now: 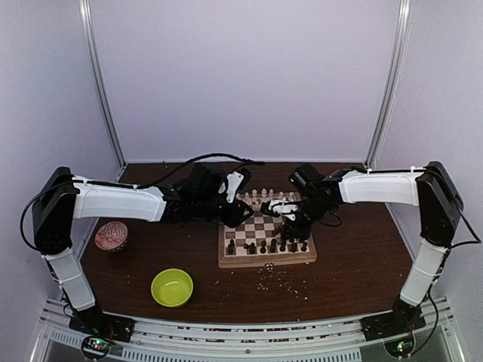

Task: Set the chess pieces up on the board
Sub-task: Place the pawn at c7.

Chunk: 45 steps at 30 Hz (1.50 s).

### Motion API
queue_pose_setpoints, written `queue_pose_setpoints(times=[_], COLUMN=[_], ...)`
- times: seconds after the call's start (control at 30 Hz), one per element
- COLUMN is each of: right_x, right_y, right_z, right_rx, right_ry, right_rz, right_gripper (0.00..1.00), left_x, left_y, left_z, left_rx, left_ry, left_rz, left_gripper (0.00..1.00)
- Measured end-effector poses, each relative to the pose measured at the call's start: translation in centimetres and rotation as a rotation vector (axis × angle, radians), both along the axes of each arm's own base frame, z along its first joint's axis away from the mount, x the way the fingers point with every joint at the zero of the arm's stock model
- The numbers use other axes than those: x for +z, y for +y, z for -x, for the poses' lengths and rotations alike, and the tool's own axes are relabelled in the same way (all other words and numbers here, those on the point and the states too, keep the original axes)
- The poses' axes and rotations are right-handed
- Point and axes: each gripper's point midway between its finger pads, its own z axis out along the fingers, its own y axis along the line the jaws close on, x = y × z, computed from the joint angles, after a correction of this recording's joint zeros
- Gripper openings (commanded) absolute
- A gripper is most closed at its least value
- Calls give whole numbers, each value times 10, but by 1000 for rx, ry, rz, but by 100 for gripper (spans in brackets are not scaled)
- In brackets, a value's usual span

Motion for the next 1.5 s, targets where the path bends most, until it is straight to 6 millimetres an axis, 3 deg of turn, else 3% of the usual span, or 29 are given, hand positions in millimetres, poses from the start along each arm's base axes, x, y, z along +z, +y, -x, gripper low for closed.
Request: queue_pose_setpoints(times=[1.03, 1.17, 1.3, 1.5], right_x=[-4, 7, 35, 83], right_y=[7, 6, 2, -33], right_z=[-6, -9, -15, -45], right_rx=[-20, -37, -69, -205], right_ry=[4, -5, -17, -52], right_rz=[21, 1, -59, -182], right_gripper=[23, 25, 26, 28], left_x=[-2, -14, -24, -35], left_y=[-4, -10, -26, -47], left_z=[1, 1, -3, -4], left_rx=[-9, -40, -102, -191], left_ry=[10, 29, 46, 66], left_rz=[13, -17, -57, -78], left_gripper=[38, 38, 38, 39])
